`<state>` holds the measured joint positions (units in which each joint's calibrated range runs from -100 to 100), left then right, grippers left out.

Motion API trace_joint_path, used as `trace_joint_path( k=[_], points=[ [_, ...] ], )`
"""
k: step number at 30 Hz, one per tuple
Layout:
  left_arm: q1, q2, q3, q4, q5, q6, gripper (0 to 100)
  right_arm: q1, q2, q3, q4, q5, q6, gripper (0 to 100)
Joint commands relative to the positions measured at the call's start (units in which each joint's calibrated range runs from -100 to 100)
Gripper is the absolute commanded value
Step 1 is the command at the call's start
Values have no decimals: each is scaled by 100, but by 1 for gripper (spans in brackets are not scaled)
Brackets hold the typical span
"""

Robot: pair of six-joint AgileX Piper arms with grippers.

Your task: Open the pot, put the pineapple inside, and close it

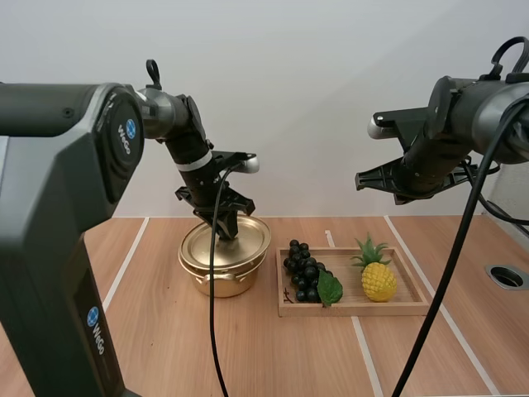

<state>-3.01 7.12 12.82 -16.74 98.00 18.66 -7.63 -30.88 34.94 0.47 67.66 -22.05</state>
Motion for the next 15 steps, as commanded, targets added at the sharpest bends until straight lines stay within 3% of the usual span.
trace_joint_path(
  k=[1, 15],
  points=[
    [-16, -555, 4, -196, -420, 56, 0, -23, -34, 12, 31, -171, -40, 0],
    [-16, -3051, -329, -232, -2309, 201, 0, -23, 164, 12, 132, -768, -40, 0]
  ],
)
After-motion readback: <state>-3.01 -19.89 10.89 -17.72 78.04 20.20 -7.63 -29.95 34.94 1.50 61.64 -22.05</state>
